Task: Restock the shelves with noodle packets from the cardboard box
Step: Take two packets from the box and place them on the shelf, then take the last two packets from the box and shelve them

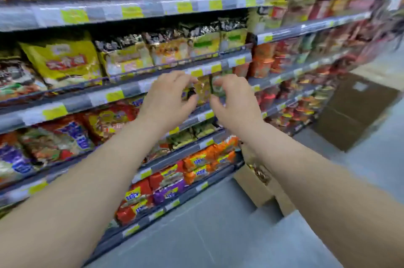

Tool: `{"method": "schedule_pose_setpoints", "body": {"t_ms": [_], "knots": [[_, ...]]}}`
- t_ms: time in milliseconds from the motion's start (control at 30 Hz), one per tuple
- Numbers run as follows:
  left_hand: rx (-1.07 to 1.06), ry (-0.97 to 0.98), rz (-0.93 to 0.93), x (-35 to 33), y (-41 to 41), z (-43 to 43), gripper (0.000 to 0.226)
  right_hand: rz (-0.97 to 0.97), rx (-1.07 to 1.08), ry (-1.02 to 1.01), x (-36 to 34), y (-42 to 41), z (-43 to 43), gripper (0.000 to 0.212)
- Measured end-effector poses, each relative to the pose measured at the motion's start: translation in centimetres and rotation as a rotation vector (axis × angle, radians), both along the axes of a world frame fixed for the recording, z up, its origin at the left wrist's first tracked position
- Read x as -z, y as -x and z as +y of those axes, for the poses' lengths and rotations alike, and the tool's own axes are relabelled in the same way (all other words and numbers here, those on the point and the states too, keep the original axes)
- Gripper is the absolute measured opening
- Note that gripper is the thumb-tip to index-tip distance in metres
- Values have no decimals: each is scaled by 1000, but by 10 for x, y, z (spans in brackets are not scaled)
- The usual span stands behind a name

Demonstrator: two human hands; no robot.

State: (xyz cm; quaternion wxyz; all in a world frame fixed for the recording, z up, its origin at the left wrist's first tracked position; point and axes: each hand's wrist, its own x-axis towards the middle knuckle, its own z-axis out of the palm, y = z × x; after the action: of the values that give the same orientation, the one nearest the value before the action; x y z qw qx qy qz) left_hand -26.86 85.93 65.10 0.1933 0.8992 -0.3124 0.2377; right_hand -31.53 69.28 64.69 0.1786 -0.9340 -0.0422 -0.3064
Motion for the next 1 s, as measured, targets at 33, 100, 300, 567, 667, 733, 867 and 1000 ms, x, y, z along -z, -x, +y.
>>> {"method": "schedule_pose_setpoints", "body": {"t_ms": [33,100,300,567,667,733,867,1000], "knots": [[36,-13,30,13,9,-23,35,43,33,-7,12,17,-24,28],[94,-32,88,34,25,-62,35,116,97,-20,32,47,-62,25],[296,-72,265,80,56,-182,34,309,282,-91,83,110,-178,27],[470,-99,340,115,10,-347,37,384,450,-132,115,96,-321,29],[503,-99,393,125,-25,-417,37,416,491,-154,121,68,-384,31],[519,-86,432,127,-45,-457,37,441,524,-183,122,54,-419,31],[536,-105,490,130,-76,-535,37,468,584,-233,124,36,-488,32],[545,-121,515,135,-95,-604,36,483,601,-253,128,19,-556,32]]}}
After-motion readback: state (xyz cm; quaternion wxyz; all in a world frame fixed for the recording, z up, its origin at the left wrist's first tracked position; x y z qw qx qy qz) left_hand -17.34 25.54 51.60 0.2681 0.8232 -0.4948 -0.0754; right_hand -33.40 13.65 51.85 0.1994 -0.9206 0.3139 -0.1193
